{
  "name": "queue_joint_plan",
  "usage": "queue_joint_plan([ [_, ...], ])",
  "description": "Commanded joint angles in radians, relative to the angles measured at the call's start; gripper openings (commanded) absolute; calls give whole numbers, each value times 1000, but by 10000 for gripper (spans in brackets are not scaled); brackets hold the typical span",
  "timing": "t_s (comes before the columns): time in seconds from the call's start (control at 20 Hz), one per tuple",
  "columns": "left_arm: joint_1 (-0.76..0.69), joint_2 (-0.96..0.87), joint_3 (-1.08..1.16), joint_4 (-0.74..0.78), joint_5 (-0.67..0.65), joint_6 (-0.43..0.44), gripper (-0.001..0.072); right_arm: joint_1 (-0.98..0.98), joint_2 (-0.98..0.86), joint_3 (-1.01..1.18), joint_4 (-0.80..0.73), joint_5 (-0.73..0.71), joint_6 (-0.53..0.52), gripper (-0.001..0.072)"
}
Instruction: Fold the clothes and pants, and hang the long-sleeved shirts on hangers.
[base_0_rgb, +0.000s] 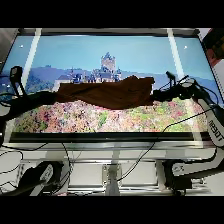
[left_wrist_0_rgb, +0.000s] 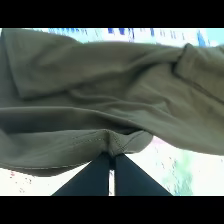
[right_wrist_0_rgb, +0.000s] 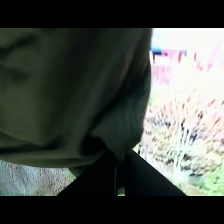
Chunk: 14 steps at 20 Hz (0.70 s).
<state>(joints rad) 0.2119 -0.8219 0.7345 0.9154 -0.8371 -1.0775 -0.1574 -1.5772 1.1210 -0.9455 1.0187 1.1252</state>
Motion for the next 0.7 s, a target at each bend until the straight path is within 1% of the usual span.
queue_joint_plan([
  [0.0, 47, 1, 4, 1, 58, -25, 13, -13, 103, 109, -179, 48, 46, 9],
  [0.05, 83, 2, 11, 1, 60, -39, 14, -36, 140, 141, -214, 60, 64, 9],
  [0.15, 158, 3, 33, 0, 59, -38, 13, -103, 206, 193, -245, 90, 64, 8],
  [0.25, 217, 5, 55, -4, 59, -38, 15, -192, 256, 232, -242, 134, 70, 7],
  [0.45, 224, 5, 75, -18, 60, -37, 15, -300, 335, 244, -238, 240, 65, 7],
  [0.55, 224, 14, 76, -76, 70, -30, 15, -311, 375, 244, -237, 279, 56, 7],
  [0.65, 224, 41, 77, -133, 90, 16, 15, -311, 421, 244, -219, 307, 38, 8],
])
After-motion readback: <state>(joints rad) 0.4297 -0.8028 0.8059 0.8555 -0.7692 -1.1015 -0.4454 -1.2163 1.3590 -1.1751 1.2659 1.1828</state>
